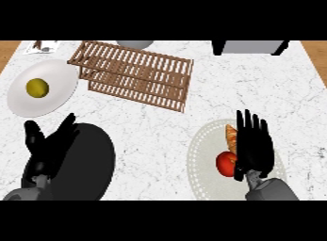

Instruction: Pick the croissant from the placemat and place it in the tiered shelf

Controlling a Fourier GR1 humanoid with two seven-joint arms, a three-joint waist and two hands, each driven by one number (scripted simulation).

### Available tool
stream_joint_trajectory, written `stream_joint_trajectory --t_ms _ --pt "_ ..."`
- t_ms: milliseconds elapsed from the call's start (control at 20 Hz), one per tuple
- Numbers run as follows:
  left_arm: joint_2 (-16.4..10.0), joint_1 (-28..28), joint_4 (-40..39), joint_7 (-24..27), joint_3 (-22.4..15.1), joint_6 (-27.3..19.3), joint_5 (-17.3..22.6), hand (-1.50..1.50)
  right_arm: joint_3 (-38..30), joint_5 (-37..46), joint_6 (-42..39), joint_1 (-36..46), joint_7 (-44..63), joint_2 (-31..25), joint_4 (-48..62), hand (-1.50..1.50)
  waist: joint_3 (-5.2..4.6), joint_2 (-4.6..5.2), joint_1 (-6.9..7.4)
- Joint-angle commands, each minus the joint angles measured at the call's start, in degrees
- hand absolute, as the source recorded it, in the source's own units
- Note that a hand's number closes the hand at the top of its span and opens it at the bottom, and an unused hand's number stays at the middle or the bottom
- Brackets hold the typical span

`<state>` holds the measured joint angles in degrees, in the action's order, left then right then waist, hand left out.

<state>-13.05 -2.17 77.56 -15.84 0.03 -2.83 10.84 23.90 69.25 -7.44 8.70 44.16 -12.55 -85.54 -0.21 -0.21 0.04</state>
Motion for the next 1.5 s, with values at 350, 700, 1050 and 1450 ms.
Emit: stream_joint_trajectory --t_ms 350,700,1050,1450 --pt "2.5 1.0 -0.3 1.5 1.0 0.4 -2.8 0.00 -3.3 3.1 8.1 -1.7 -8.8 2.3 6.9 -1.50 0.22 0.21 0.05" --pt "2.3 0.8 0.3 0.3 1.0 1.1 -2.5 0.00 0.5 3.6 -7.2 0.9 -14.3 -3.1 12.2 1.50 0.13 0.35 0.97" --pt "2.5 -3.0 -0.9 -2.1 1.4 0.0 -3.2 0.00 -1.7 0.9 1.4 1.8 -17.8 3.3 13.9 1.50 0.23 0.30 0.18" --pt "0.6 -1.0 0.4 -1.2 2.3 3.2 -1.6 0.00 6.9 -0.3 4.1 0.9 -11.8 12.0 4.5 1.50 0.30 0.33 1.65"
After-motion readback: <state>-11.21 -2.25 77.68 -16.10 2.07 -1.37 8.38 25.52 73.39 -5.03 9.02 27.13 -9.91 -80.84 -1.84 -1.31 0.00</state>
